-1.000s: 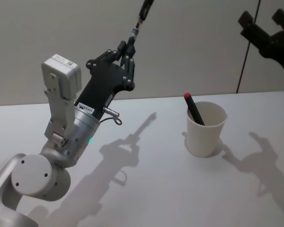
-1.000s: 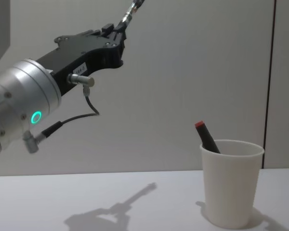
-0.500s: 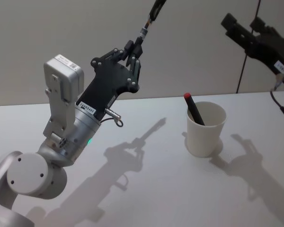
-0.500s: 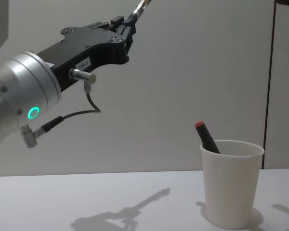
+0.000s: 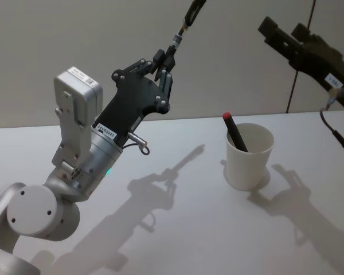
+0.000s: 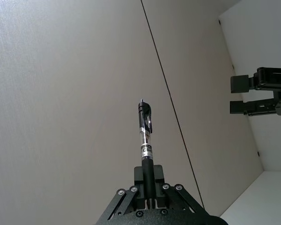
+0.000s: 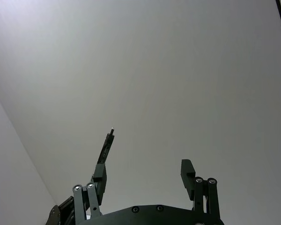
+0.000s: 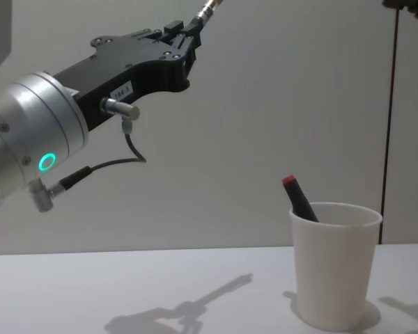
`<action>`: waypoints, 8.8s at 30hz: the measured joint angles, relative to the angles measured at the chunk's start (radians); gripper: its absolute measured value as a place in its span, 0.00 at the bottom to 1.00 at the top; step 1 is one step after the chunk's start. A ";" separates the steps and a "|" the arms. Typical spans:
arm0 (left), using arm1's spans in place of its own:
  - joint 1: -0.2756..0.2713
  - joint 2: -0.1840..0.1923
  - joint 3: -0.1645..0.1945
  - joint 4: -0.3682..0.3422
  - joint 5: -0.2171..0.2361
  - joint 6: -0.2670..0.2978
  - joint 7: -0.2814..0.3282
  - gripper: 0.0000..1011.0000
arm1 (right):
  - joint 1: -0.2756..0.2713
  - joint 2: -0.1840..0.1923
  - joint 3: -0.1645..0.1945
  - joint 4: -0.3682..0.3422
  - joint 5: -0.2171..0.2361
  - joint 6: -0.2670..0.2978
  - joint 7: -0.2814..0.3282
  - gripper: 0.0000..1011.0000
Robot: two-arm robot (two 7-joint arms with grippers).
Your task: Place the pen into the pen holder.
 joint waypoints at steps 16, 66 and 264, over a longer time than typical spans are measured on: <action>0.000 0.001 0.000 -0.002 0.001 0.000 -0.006 0.12 | 0.059 -0.095 -0.061 0.026 0.011 0.029 -0.004 0.99; 0.000 0.002 0.000 -0.002 0.001 0.000 -0.008 0.12 | 0.247 -0.245 -0.119 0.166 0.204 0.297 -0.232 0.99; 0.000 0.002 0.000 -0.002 0.001 0.000 -0.008 0.99 | 0.100 -0.005 -0.172 0.079 -0.459 -0.059 -0.235 0.13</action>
